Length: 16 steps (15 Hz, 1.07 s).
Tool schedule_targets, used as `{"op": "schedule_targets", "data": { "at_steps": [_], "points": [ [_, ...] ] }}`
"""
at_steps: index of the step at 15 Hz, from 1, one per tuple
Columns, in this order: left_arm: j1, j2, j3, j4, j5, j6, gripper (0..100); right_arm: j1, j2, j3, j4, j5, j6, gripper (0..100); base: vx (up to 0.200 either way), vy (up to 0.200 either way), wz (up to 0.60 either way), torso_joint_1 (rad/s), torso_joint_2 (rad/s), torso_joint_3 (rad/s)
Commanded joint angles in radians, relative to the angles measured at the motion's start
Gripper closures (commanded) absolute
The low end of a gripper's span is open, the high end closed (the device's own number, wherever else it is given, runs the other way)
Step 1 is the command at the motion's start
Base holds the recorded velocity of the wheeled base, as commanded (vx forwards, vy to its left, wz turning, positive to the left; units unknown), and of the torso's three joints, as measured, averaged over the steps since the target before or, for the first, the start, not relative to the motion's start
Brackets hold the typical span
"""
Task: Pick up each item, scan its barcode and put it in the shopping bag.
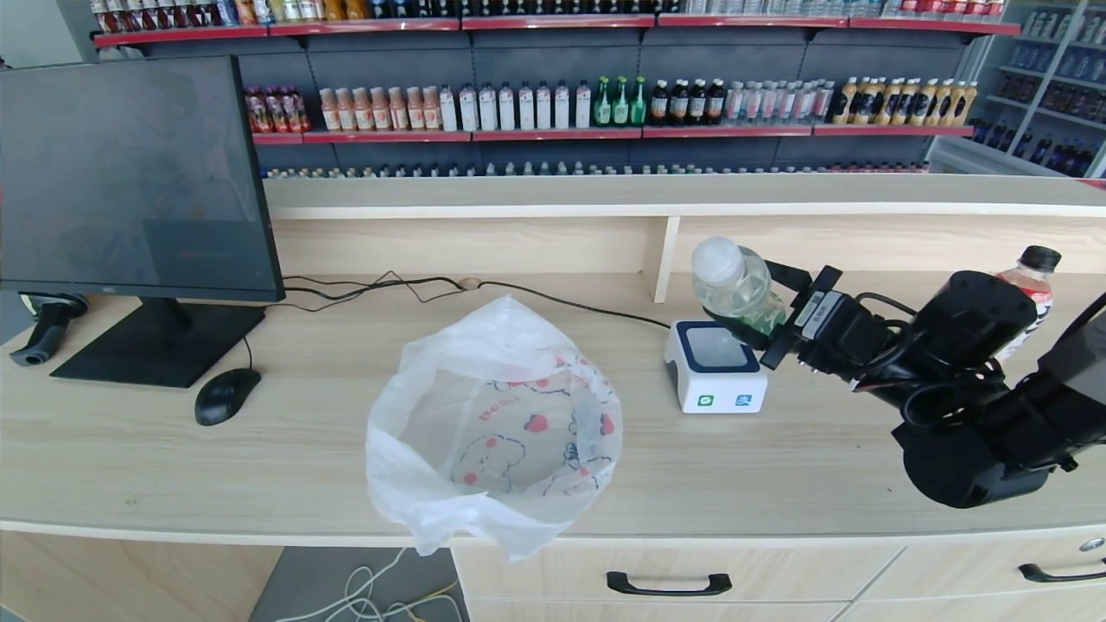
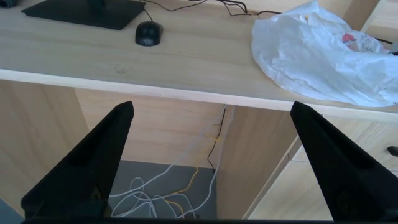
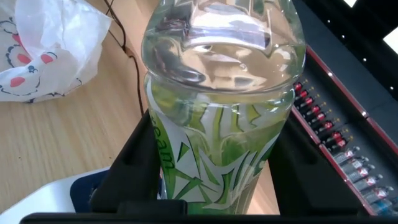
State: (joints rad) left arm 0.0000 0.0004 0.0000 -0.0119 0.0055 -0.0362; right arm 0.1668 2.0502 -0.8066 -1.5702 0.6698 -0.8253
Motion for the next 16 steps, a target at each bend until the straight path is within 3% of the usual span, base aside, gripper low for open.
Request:
{"op": "schedule_targets", "data": {
  "at_steps": [1,16],
  "points": [
    [0.0,0.001,0.0,0.0,0.001,-0.001,0,0.0,-0.001,0.012,-0.001,0.001,-0.001,100,0.0,0.0,0.0,0.0,0.0,0.0],
    [0.0,0.001,0.0,0.0,0.001,-0.002,0,0.003,-0.045,0.038,-0.001,-0.013,0.005,100,0.0,0.0,0.0,0.0,0.0,0.0]
  ]
}}
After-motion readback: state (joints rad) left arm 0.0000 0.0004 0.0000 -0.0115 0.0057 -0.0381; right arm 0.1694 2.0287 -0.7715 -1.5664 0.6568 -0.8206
